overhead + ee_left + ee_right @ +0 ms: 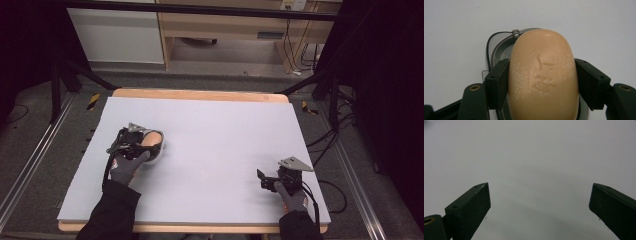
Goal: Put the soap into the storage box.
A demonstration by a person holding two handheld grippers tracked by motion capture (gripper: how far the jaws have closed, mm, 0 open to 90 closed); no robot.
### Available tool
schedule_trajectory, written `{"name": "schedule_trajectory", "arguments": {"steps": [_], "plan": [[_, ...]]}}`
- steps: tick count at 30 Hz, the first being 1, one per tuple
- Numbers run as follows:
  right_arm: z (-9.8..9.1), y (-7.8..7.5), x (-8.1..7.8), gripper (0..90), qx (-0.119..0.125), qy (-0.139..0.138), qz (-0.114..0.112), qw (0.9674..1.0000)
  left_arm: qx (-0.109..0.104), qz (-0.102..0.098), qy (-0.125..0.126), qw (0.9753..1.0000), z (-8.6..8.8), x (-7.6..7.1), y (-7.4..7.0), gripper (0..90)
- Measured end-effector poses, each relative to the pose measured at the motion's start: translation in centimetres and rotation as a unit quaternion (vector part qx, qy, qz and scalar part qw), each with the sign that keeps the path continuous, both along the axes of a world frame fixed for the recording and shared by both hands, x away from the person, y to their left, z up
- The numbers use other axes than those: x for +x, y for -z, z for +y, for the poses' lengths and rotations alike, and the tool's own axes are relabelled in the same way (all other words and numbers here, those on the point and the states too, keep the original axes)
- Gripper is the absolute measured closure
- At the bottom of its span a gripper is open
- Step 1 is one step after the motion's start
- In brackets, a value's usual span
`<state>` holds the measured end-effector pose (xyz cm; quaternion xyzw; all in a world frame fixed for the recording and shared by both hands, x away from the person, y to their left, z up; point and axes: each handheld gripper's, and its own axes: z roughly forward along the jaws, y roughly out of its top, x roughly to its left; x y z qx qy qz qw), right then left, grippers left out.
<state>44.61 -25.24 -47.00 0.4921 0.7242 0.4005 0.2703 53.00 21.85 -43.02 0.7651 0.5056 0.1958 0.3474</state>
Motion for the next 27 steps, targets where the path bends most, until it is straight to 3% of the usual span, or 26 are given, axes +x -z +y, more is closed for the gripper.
{"name": "schedule_trajectory", "arguments": {"steps": [14,22,27], "plan": [[0.01,-0.01,-0.02,3.9,0.001,0.0,0.0,1.0,0.005,-0.014,-0.004,0.9999,-0.25,-0.12,0.19,29.1],[0.01,-0.01,-0.04,4.0,0.0,-0.001,0.0,1.0,-0.002,-0.016,-0.002,0.9999,-0.23,-0.14,0.21,26.8],[0.0,0.0,-0.03,3.9,-0.002,-0.001,0.0,1.0,-0.013,-0.028,-0.003,0.9995,-0.08,-0.33,-0.11,26.5]]}}
